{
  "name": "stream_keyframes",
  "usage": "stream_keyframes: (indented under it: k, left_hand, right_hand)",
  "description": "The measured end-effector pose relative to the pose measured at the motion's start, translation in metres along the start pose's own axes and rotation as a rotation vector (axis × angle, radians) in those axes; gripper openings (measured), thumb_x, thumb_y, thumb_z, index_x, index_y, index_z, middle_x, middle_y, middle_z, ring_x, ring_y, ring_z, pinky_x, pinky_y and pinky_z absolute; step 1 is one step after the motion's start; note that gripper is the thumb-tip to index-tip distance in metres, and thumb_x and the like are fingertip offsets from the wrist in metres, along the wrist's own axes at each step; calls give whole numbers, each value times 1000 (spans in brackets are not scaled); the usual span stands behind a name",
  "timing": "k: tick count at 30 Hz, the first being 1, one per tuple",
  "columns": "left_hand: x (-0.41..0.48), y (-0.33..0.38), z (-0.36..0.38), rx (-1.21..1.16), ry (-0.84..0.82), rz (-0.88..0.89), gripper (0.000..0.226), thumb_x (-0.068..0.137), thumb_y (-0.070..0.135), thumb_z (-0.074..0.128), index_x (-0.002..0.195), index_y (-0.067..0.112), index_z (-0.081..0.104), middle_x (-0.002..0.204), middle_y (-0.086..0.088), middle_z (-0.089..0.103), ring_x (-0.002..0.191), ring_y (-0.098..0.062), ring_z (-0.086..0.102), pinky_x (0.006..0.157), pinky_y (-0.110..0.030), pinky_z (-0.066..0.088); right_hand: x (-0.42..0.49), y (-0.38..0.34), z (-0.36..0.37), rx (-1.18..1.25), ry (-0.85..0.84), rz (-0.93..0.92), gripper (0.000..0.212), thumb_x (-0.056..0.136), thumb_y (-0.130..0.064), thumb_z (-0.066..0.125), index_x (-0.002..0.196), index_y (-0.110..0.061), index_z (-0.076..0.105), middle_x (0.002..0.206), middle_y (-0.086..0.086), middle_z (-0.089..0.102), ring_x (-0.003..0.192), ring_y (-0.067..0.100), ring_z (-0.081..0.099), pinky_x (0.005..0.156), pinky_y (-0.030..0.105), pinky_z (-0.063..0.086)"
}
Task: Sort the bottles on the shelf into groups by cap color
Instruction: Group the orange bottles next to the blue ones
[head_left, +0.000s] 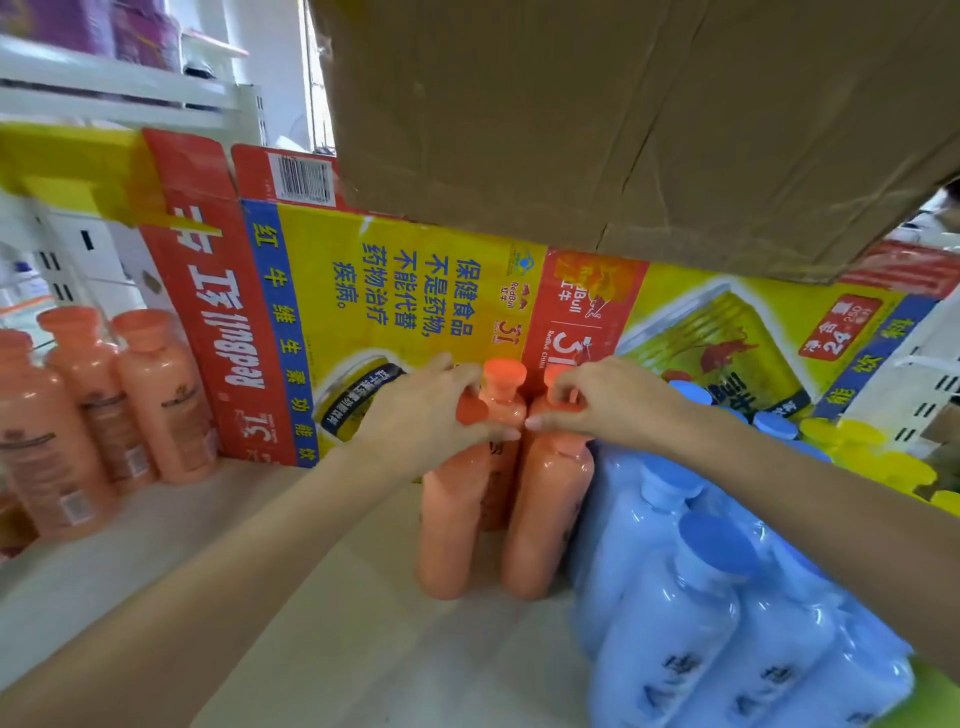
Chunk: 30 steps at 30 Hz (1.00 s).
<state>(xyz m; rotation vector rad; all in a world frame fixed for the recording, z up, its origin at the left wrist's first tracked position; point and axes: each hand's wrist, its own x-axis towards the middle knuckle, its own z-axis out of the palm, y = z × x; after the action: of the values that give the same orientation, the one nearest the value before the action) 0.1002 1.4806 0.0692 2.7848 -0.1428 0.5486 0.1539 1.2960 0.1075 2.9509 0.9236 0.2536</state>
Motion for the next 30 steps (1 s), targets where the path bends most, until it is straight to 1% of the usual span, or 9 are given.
stream_keyframes:
  k: [3, 5, 7, 9, 12, 14, 17, 23, 30]
  left_hand:
    - [4, -7, -4, -24, -139, 110, 57, 72, 65, 55, 109, 22, 51, 108, 6, 51, 94, -12, 50, 74, -26, 39]
    - [5, -15, -10, -184, -311, 195, 51, 80, 52, 57, 122, 24, 50, 123, 10, 52, 107, -4, 48, 81, -12, 38]
    - [8, -24, -18, -380, -441, 240, 50, 83, 35, 62, 129, 26, 47, 124, 19, 48, 110, 6, 43, 83, 2, 33]
    - [10, -32, -21, -509, -490, 252, 48, 82, 22, 65, 125, 33, 46, 120, 24, 47, 107, 9, 47, 87, -2, 37]
    - [12, -37, -18, -561, -464, 241, 46, 80, 18, 68, 116, 39, 50, 115, 24, 53, 106, 2, 54, 90, -14, 45]
    - [12, -35, -15, -525, -414, 232, 44, 79, 22, 70, 118, 34, 54, 112, 21, 56, 102, 1, 55, 87, -13, 45]
    - [11, -29, -13, -402, -317, 229, 44, 77, 30, 71, 118, 26, 55, 107, 19, 53, 92, 4, 50, 75, -3, 39]
    - [8, -17, -1, -275, -175, 157, 52, 74, 47, 68, 115, 21, 48, 115, 7, 51, 100, -6, 45, 83, -21, 38]
    - [2, -5, 15, -281, -13, -16, 55, 70, 58, 66, 101, 21, 41, 98, 8, 49, 88, -16, 56, 72, -32, 48]
  right_hand:
    - [-5, 4, -11, 118, -114, -80, 45, 80, -54, 59, 113, -24, 60, 108, -2, 61, 94, 13, 54, 80, 28, 41]
    - [-9, 7, -17, 154, -184, -139, 52, 79, -44, 66, 126, -26, 52, 122, -6, 55, 101, 7, 49, 86, 25, 38]
    - [-11, 10, -16, 133, -208, -183, 58, 79, -36, 69, 132, -30, 45, 129, -8, 49, 113, 8, 46, 89, 23, 36]
    - [-10, 11, -10, 129, -193, -228, 57, 80, -31, 69, 132, -32, 45, 129, -7, 50, 114, 9, 46, 82, 18, 31]
    - [-4, 8, -5, 125, -142, -248, 52, 78, -27, 71, 127, -31, 52, 124, -7, 56, 96, 3, 44, 73, 14, 25]
    - [-2, 7, -4, 106, -127, -225, 51, 76, -29, 72, 124, -33, 54, 119, -6, 59, 90, 2, 41, 74, 20, 30]
    - [-2, 4, -3, 93, -118, -191, 49, 76, -35, 72, 122, -34, 55, 116, -4, 61, 95, 12, 51, 78, 27, 40]
    - [-1, -4, -2, 38, -61, -148, 49, 78, -42, 68, 123, -29, 55, 116, -3, 61, 104, 19, 53, 79, 29, 38]
    - [-6, -6, 0, 58, 5, -57, 44, 77, -47, 66, 115, -24, 60, 102, 0, 65, 90, 16, 54, 69, 28, 36]
